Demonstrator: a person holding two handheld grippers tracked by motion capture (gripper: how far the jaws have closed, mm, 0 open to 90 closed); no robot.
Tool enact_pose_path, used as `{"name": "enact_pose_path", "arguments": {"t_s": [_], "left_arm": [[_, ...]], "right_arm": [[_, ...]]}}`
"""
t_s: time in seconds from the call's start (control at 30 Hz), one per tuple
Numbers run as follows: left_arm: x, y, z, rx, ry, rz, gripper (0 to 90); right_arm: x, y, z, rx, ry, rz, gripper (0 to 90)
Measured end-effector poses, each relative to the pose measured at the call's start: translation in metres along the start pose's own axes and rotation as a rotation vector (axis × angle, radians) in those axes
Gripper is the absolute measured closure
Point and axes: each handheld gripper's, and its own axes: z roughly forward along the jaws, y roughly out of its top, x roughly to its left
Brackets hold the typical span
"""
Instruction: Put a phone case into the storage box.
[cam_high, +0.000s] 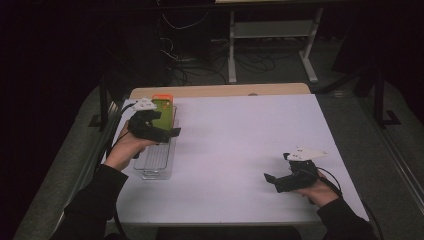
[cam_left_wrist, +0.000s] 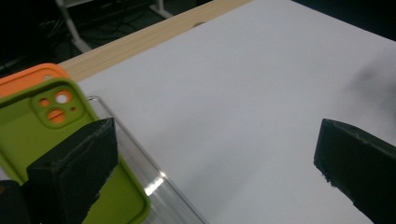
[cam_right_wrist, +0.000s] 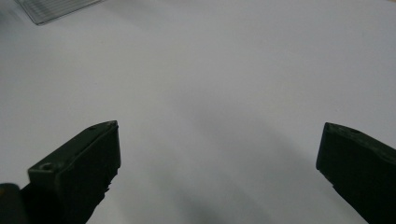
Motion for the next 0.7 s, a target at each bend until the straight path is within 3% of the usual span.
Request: {"name": "enact_pose_path", "arguments": {"t_s": [0.33,0.7], "left_arm": [[-0.013,-0.021,-0.012,-0.007,-0.062,0.046,0.0],[-0.025,-0.046,-0.022,0.012,-0.076,0.083,0.0]], "right_arm": [[0.001,0.001,-0.002,-0.005,0.024,-0.005,0.0],[-0.001,0.010,-0.010,-0.042,0.044,-0.008,0.0]]}}
